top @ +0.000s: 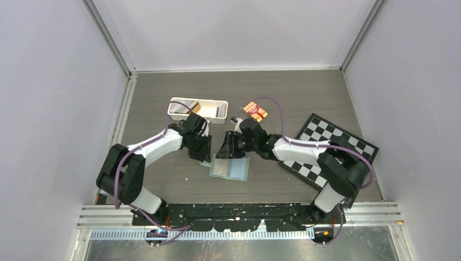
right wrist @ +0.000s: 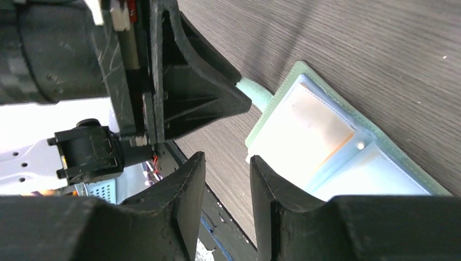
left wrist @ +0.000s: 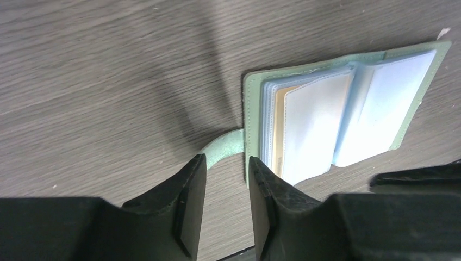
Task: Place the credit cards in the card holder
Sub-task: Pick up the credit card from the storage box.
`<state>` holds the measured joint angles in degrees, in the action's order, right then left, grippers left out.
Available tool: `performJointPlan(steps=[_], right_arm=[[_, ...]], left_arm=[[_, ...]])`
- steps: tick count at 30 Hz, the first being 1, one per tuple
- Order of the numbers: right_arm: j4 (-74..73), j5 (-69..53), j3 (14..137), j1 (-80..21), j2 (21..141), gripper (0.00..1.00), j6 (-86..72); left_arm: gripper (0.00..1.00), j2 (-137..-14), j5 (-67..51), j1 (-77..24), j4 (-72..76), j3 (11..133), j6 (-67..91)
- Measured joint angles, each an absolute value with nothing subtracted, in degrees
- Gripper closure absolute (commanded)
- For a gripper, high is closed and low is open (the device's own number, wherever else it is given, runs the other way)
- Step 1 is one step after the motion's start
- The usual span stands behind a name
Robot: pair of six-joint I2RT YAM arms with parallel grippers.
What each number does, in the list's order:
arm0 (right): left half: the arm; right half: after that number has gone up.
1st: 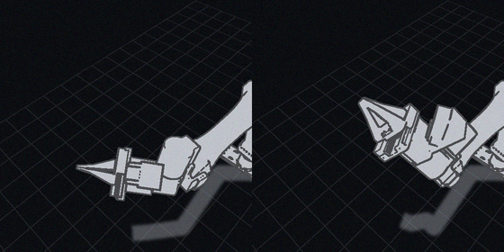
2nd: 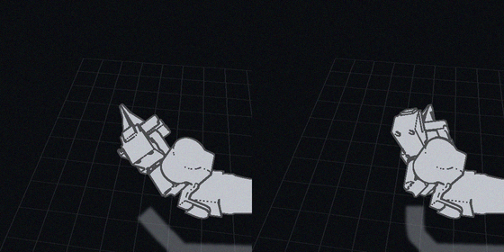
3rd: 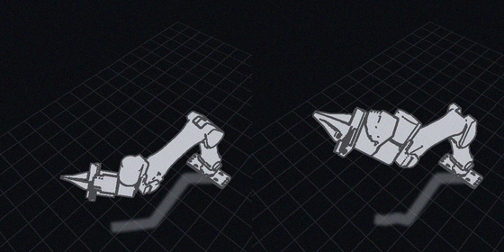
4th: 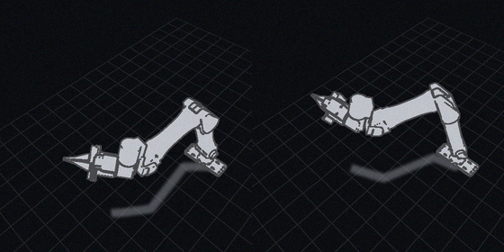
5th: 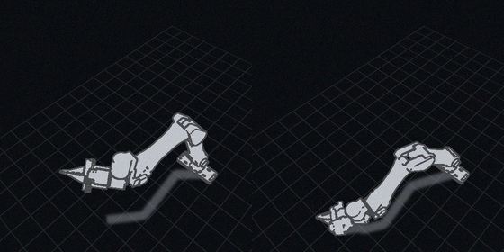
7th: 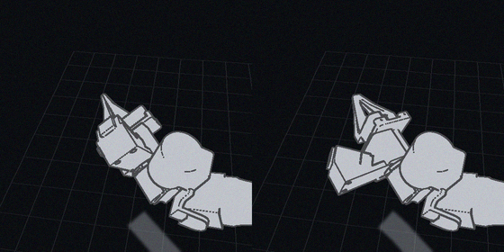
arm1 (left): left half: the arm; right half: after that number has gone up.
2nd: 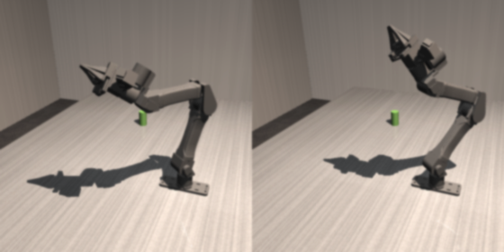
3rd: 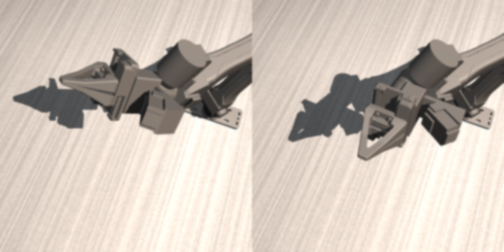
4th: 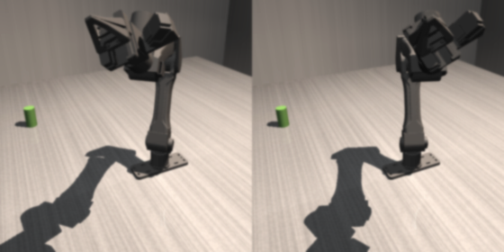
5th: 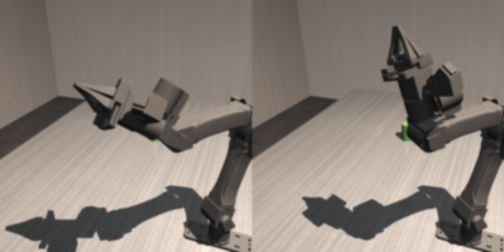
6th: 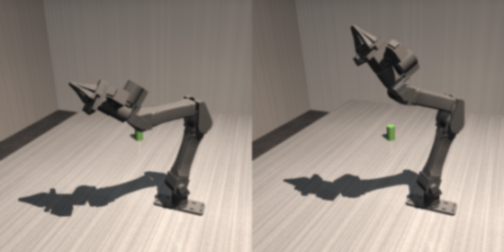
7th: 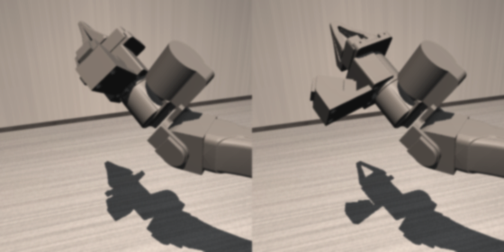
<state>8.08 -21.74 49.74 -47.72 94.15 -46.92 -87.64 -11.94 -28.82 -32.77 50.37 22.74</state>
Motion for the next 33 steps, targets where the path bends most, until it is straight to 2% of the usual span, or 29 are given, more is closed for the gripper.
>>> performJointPlan(steps=[3, 7, 13, 19, 24, 33], right_arm=[[5.91, -20.60, 49.98, -46.96, 90.70, 0.53, -44.86], [2.87, -18.02, 49.89, -44.93, 84.29, 0.47, -41.74], [-0.16, -14.94, 47.59, -40.64, 74.02, 0.43, -37.89], [-2.28, -13.80, 44.12, -37.67, 69.08, 0.41, -35.86], [-2.31, -14.06, 41.65, -36.99, 68.20, 0.41, -35.75], [-1.39, -15.22, 38.33, -35.48, 66.59, 0.39, -36.12]], left_arm=[[0.56, -85.12, -9.98, -27.86, -33.69, 50.37, 23.14], [0.43, -82.08, -7.03, -25.71, -37.74, 51.92, 22.85], [0.27, -82.89, -3.57, -19.51, -45.41, 66.89, 18.81], [0.24, -91.92, -2.13, -12.51, -47.33, 87.11, 12.05], [0.24, -103.61, -2.04, -10.24, -48.25, 98.21, 6.24], [0.18, -114.87, 4.12, -10.74, -44.12, 99.37, -0.84]])
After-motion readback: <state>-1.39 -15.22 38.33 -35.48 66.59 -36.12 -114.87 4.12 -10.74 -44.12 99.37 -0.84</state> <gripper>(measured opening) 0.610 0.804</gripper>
